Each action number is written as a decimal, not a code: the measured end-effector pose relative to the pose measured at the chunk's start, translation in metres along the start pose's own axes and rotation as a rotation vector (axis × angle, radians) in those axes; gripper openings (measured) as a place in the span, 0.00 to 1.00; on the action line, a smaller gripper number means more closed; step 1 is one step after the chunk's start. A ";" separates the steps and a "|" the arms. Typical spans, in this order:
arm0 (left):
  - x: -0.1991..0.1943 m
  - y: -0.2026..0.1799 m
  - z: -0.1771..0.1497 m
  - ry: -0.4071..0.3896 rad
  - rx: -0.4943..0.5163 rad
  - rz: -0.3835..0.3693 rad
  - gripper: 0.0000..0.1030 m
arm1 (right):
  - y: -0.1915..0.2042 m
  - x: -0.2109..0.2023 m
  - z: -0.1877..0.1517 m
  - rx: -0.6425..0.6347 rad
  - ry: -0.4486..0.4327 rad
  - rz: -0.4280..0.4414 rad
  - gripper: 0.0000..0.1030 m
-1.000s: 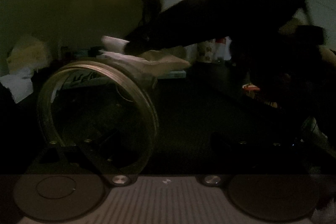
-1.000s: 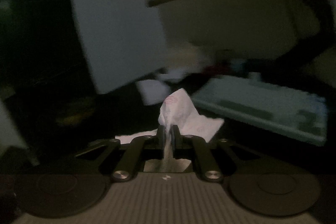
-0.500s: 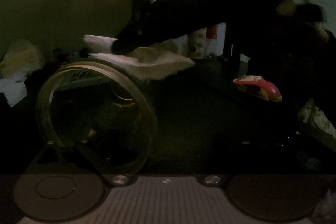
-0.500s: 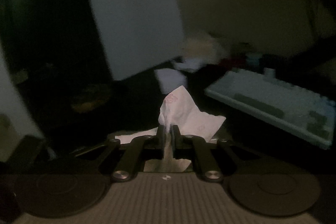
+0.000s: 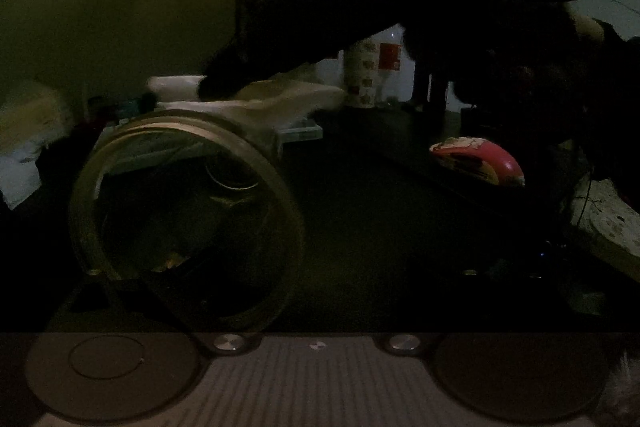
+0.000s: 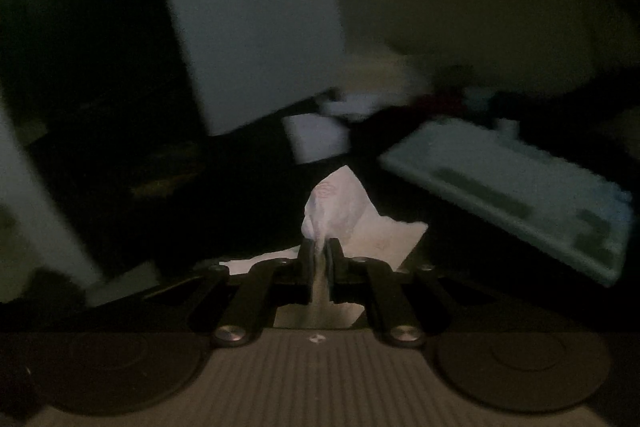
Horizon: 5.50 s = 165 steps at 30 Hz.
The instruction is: Clean container
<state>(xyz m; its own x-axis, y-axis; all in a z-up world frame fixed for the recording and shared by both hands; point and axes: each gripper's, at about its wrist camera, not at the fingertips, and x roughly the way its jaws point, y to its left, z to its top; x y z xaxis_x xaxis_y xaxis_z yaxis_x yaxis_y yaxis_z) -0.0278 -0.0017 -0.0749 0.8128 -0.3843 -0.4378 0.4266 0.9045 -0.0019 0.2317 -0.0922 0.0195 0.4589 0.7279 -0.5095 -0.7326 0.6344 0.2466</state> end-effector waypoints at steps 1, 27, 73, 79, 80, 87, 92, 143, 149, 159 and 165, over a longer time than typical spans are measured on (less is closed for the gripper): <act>0.000 0.000 0.000 0.001 0.003 0.001 0.96 | -0.004 0.001 0.000 0.014 -0.002 -0.016 0.08; 0.024 0.004 0.006 -0.001 0.010 -0.001 0.97 | 0.008 -0.006 -0.006 -0.005 -0.025 -0.055 0.08; 0.024 0.004 0.002 -0.011 0.012 0.008 0.98 | 0.012 -0.010 -0.013 0.010 -0.072 -0.023 0.09; 0.024 0.004 0.001 -0.013 0.009 0.007 0.98 | 0.013 -0.009 -0.013 0.006 -0.073 -0.029 0.09; 0.023 0.004 0.001 -0.013 0.009 0.007 0.98 | 0.013 -0.009 -0.013 0.008 -0.074 -0.030 0.09; 0.023 0.008 0.003 -0.012 -0.003 0.000 0.99 | 0.016 -0.012 -0.014 0.073 -0.046 0.171 0.09; 0.023 0.013 0.004 -0.012 -0.017 0.021 0.99 | 0.019 -0.007 -0.012 -0.069 -0.069 -0.047 0.09; -0.019 0.053 -0.008 -0.096 -0.111 -0.046 0.66 | 0.038 -0.025 -0.040 0.009 -0.196 -0.049 0.06; -0.013 0.062 -0.012 -0.072 -0.135 -0.011 0.69 | 0.031 -0.016 -0.034 0.015 -0.189 -0.084 0.06; -0.015 0.067 -0.012 -0.060 -0.147 0.041 0.69 | 0.051 -0.001 -0.021 -0.056 -0.115 -0.014 0.06; -0.017 0.073 -0.013 -0.068 -0.158 0.027 0.69 | 0.030 0.009 -0.014 -0.012 -0.121 -0.172 0.07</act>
<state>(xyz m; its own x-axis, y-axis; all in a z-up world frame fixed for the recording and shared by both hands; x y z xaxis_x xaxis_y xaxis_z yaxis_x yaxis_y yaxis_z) -0.0163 0.0731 -0.0792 0.8503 -0.3664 -0.3778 0.3409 0.9304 -0.1350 0.2065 -0.0707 0.0105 0.6345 0.6355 -0.4399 -0.6438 0.7495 0.1541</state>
